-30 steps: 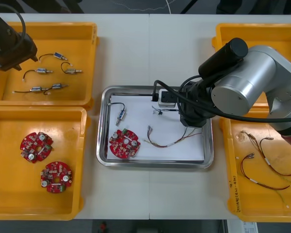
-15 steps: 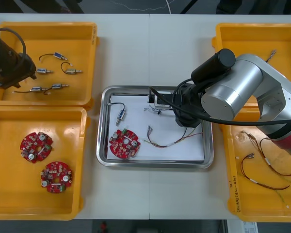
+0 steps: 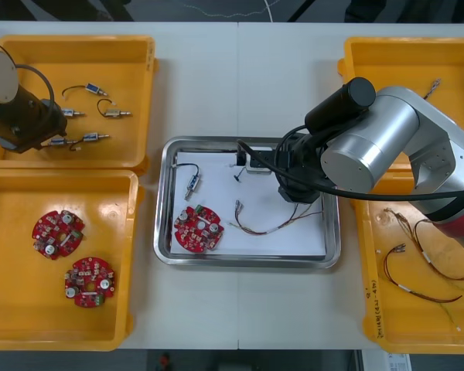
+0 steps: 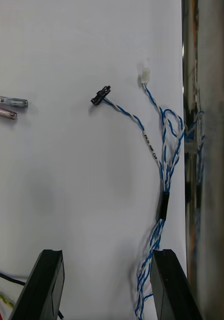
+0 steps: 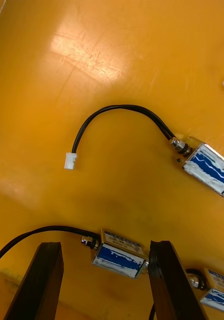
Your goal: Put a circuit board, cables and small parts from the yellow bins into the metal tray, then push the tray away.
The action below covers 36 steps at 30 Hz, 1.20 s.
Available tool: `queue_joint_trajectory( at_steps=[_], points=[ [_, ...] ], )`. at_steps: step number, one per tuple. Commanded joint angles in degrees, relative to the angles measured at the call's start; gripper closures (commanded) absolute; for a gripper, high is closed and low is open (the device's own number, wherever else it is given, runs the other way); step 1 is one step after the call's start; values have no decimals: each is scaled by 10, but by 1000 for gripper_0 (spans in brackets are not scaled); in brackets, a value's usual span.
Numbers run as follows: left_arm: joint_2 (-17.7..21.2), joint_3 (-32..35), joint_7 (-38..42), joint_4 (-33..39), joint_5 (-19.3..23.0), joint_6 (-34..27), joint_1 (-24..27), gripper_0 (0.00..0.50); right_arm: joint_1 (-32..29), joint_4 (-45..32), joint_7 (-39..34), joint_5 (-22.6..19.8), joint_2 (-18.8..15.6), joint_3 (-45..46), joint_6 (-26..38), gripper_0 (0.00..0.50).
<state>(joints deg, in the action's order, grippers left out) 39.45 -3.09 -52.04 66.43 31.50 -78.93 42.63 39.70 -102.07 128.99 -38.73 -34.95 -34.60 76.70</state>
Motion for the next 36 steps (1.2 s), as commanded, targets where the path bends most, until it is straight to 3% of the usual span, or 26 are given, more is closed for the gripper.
queue_joint_trajectory(
  at_steps=[1,8,18,22,23,24,26,36],
  points=[
    [18,-13,50,0,6,9,-4,0,21,-7,14,-22,2,0,13,0],
    [14,-24,48,-19,17,40,-4,0,20,-33,-4,-39,22,45,104,0],
    [14,-52,51,-31,32,54,-4,0,13,-169,-146,-35,28,120,289,0],
    [14,-53,52,-31,36,54,-4,0,10,-206,-186,-39,28,154,333,0],
    [15,-53,53,-31,37,54,-4,107,5,-217,-201,-40,27,166,333,0],
    [15,-53,52,-31,37,54,-4,316,-2,-226,-215,-41,25,179,333,0],
    [14,-53,51,-31,37,54,-4,500,-14,-238,-234,-43,20,193,333,0],
    [15,-53,48,-31,37,54,-4,500,-87,-260,-350,-50,-20,288,333,0]
  ],
)
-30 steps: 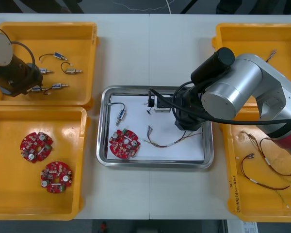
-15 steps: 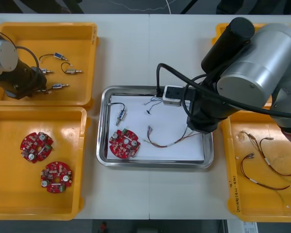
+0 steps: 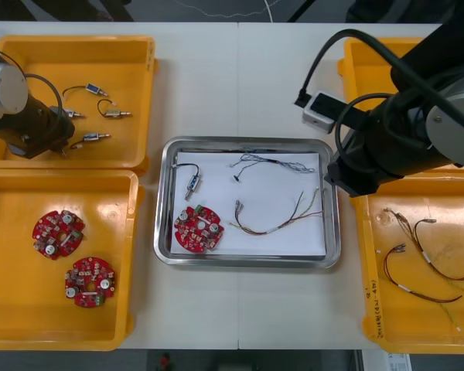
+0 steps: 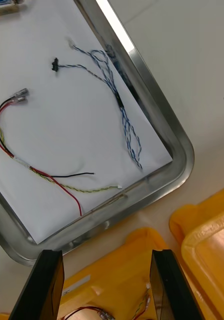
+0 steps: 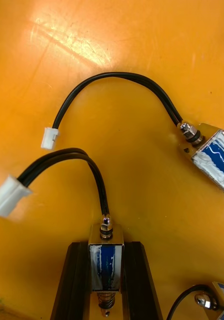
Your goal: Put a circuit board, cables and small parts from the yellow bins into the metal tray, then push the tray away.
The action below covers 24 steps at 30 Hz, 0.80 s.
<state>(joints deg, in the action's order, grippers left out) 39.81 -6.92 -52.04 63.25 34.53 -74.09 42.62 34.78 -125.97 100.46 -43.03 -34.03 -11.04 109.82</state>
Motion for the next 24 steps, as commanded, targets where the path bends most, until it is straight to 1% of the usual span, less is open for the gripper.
queue_joint_trajectory(
  at_steps=[1,5,9,14,20,24],
  points=[
    [12,-13,48,0,7,7,-3,500,-46,-21,-74,-10,-33,66,2,0],
    [12,2,46,0,6,8,-3,500,-73,-23,-94,-24,-43,115,2,0],
    [12,19,41,10,-3,8,-2,500,-110,-23,-90,-27,-51,172,2,0],
    [16,38,36,30,-13,3,0,500,-158,-24,-86,-31,-52,236,2,0],
    [29,67,31,73,-13,-51,6,500,-204,-24,-85,-34,-52,299,2,0],
    [39,75,31,108,-10,-92,12,500,-226,-24,-85,-25,-52,329,2,0]
  ],
)
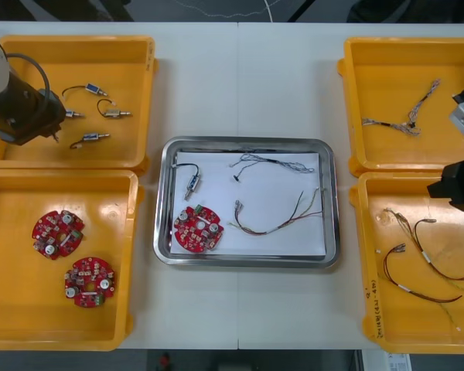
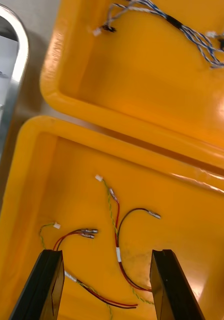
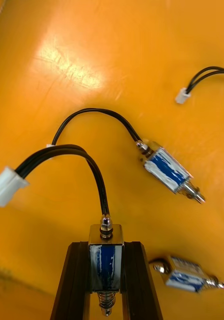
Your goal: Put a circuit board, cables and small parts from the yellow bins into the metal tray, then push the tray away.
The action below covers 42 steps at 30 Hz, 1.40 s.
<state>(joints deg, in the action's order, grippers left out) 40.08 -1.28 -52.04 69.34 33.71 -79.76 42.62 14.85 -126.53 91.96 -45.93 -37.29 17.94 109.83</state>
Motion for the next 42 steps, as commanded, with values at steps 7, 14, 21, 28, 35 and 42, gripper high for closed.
queue_joint_trajectory(
  at_steps=[7,14,21,28,35,42],
  points=[
    [44,30,35,150,7,-131,13,500,-48,-19,-9,24,-11,57,2,0],
    [44,25,41,250,57,-200,14,500,-52,-16,-33,30,1,65,2,0],
    [43,-34,42,289,100,-204,29,500,-52,-16,-86,21,0,64,2,0],
    [18,-96,53,289,111,-204,64,500,-56,-16,-93,19,0,75,2,0],
    [-33,-137,63,289,108,-204,97,500,-63,-16,-98,17,0,82,2,0],
    [-83,-173,75,289,98,-202,120,500,-68,-16,-101,15,0,86,2,0]
  ],
)
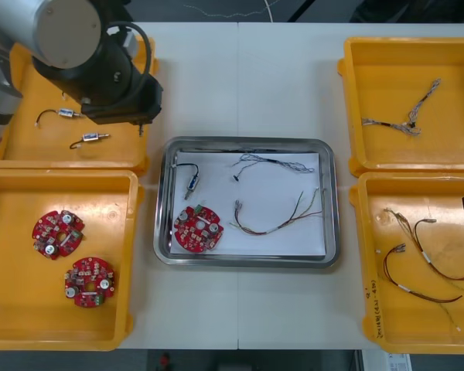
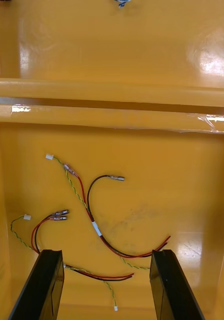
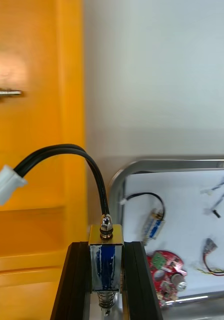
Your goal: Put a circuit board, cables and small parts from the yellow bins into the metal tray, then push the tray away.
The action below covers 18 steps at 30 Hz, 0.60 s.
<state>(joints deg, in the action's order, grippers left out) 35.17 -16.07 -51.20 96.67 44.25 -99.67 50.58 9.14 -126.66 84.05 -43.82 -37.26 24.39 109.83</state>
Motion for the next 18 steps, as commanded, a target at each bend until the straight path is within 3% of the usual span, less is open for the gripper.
queue_joint_trajectory(
  at_steps=[1,10,18],
  points=[
    [-43,-32,68,14,-8,-2,43,500,-11,-15,-23,-7,0,22,2,0],
    [-104,-90,77,14,-43,17,51,500,-11,-15,-28,-9,0,22,2,0],
    [-121,-142,81,-4,-51,41,51,500,-11,-16,-30,-12,1,22,2,0]
  ],
)
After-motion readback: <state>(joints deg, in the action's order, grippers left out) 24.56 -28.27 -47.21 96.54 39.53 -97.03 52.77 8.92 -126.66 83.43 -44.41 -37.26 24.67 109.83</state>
